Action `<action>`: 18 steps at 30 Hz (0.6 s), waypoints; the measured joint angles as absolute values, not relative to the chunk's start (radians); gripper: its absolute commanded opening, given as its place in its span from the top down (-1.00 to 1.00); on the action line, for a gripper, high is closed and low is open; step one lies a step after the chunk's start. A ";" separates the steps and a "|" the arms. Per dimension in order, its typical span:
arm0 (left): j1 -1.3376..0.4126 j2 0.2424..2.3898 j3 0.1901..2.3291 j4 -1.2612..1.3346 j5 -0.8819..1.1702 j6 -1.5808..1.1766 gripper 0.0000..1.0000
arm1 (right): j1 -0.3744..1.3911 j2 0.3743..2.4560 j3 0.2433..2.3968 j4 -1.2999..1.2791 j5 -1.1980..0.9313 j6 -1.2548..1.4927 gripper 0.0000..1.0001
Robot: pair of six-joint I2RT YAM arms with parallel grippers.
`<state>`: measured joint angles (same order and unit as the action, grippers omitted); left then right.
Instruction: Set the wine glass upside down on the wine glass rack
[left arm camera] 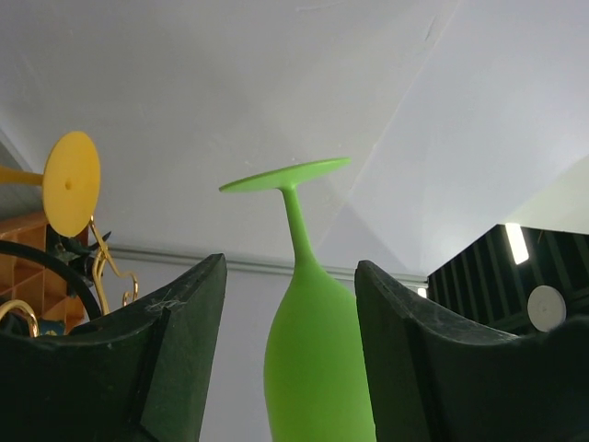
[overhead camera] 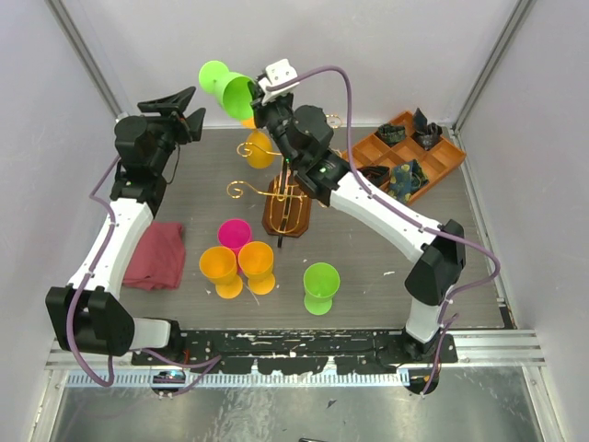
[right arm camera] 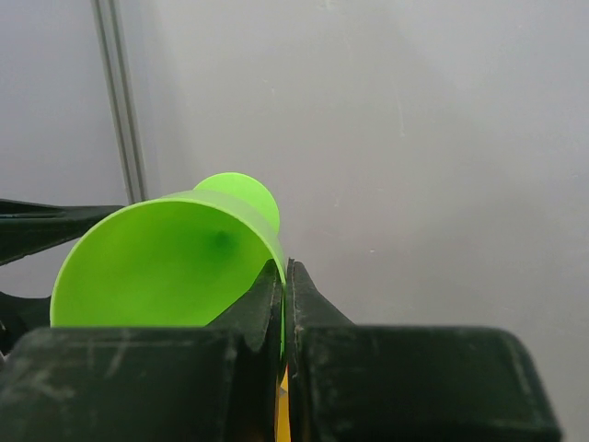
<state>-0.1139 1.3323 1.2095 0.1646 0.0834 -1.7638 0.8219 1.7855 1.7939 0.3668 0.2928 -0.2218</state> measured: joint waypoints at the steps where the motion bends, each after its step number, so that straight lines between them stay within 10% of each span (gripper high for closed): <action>1: -0.116 1.332 1.209 0.164 0.084 -1.764 -0.28 | 0.825 1.790 1.794 0.366 0.293 -0.216 0.98; 18: -0.128 1.332 1.209 0.154 0.073 -1.768 -0.10 | 0.907 1.817 1.794 0.370 0.293 -0.176 0.99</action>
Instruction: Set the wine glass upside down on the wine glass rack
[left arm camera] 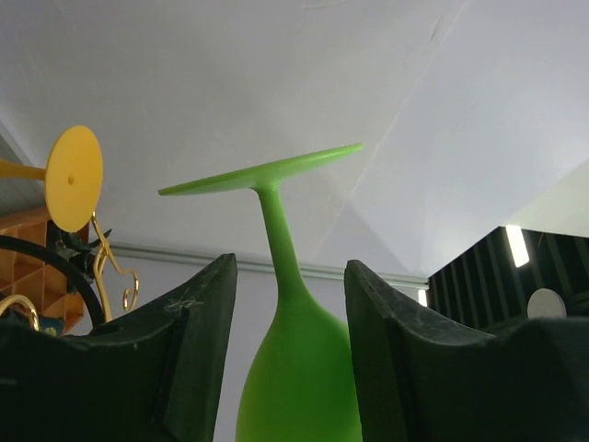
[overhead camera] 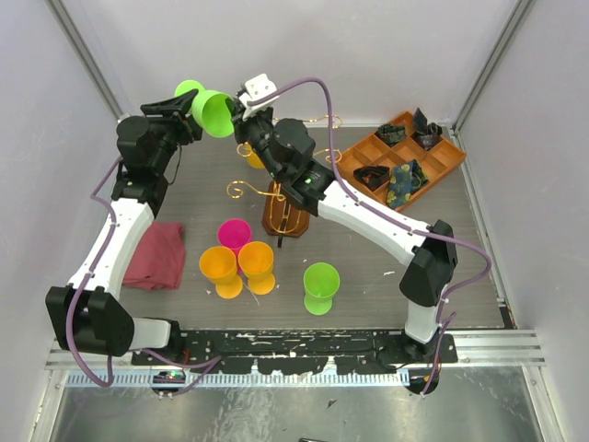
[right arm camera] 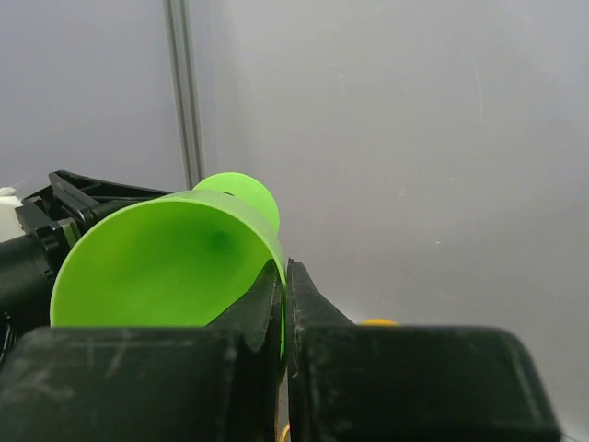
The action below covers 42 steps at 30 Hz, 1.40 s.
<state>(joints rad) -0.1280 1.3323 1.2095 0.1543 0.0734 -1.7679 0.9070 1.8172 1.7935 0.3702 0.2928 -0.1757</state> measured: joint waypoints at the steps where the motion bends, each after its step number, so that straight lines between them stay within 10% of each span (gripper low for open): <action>1: -0.129 1.332 1.209 0.154 0.073 -1.770 -0.06 | 0.909 1.820 1.794 0.370 0.292 -0.175 0.99; 9: -0.132 1.333 1.209 0.155 0.064 -1.791 0.32 | 0.917 1.826 1.793 0.367 0.291 -0.172 0.99; 24: -0.132 1.358 1.209 0.175 0.065 -1.811 0.20 | 0.913 1.826 1.764 0.397 0.280 -0.154 0.99; 37: -0.131 1.398 1.209 0.244 0.087 -1.838 0.86 | 0.900 1.819 1.723 0.449 0.267 -0.139 0.98; 42: -0.132 1.434 1.209 0.332 0.118 -1.843 0.97 | 0.895 1.799 1.700 0.455 0.266 -0.131 0.33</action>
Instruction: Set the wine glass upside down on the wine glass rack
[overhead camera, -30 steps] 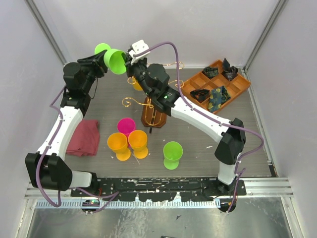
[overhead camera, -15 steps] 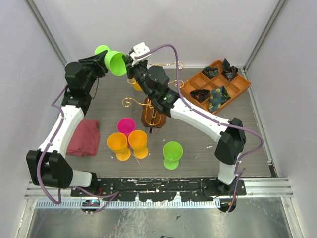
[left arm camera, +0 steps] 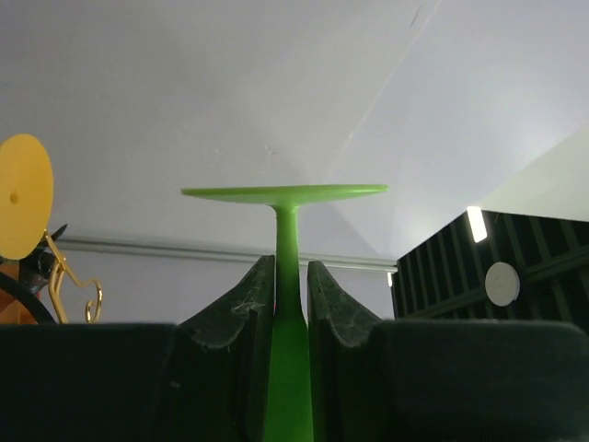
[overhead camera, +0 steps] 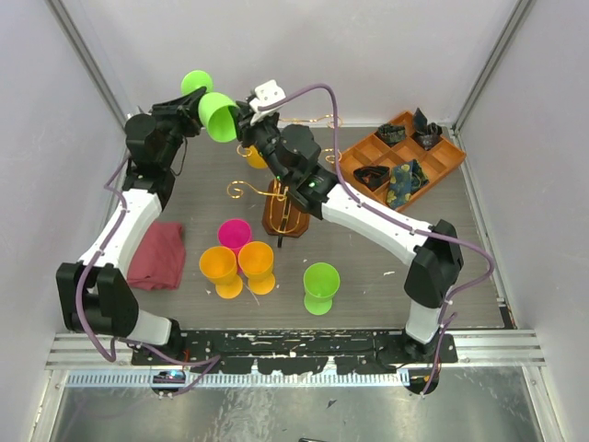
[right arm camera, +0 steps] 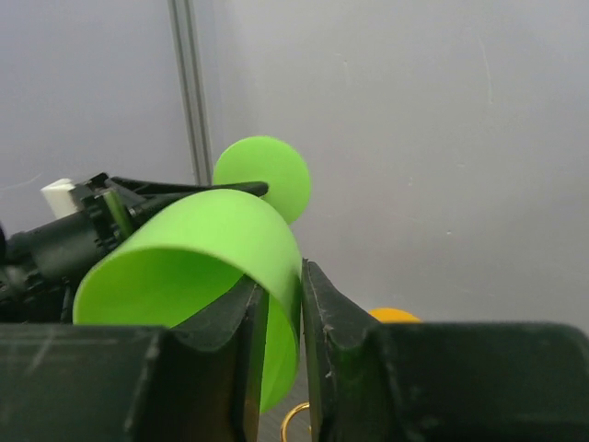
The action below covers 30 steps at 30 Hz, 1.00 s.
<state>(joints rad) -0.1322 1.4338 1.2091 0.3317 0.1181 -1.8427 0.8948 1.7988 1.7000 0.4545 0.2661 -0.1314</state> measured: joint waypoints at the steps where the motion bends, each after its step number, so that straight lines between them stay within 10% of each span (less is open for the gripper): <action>1: -0.132 1.441 1.209 0.355 0.121 -1.841 0.99 | 0.897 1.792 1.687 0.454 0.260 -0.126 0.22; 12: -0.121 1.594 1.282 0.649 0.175 -1.761 1.00 | 0.921 1.663 1.554 0.419 0.301 -0.125 -0.68; 30: 0.096 1.503 1.221 0.843 0.418 -0.918 1.00 | 0.921 1.379 1.420 0.195 0.585 -0.233 -0.86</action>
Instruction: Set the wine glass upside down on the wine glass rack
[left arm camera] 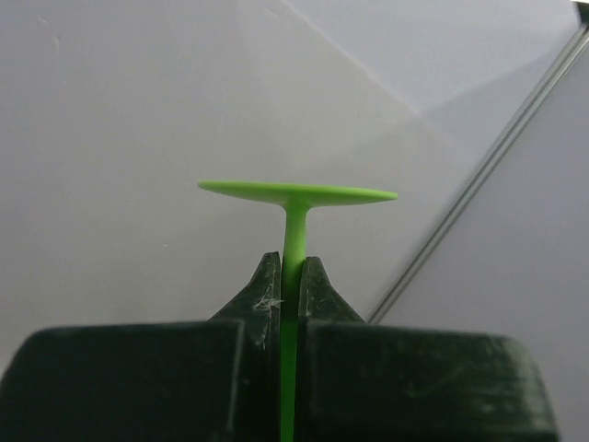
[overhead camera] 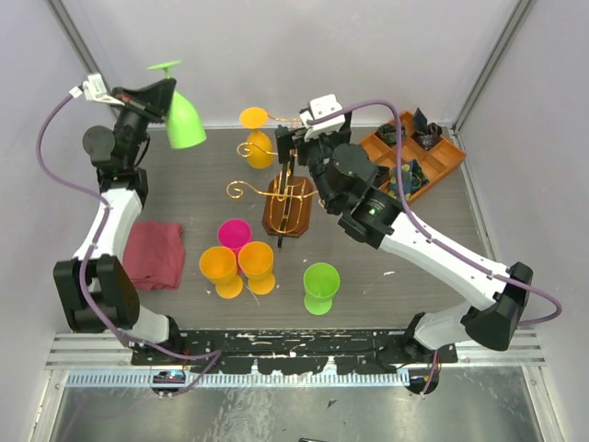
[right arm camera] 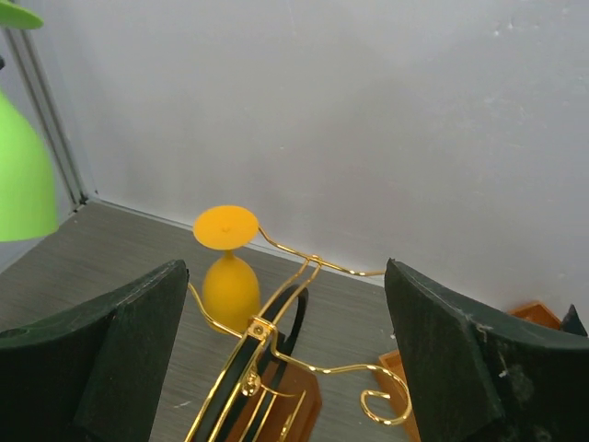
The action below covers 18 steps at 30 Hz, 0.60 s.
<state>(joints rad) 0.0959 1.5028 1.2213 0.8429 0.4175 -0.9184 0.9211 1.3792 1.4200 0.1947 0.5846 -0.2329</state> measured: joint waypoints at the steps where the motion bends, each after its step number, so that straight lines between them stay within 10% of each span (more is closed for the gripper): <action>1: 0.095 1.478 1.190 0.841 0.433 -0.838 1.00 | 0.921 1.374 1.416 0.185 0.595 -0.235 -0.86; 18: 0.072 1.507 0.751 1.152 0.589 -0.401 1.00 | 0.921 1.256 1.335 0.025 0.696 -0.244 -0.91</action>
<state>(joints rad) 0.0723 1.5070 0.7506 1.1522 0.5892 -0.4011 0.9211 1.2560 1.3350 0.0250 0.6960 -0.2443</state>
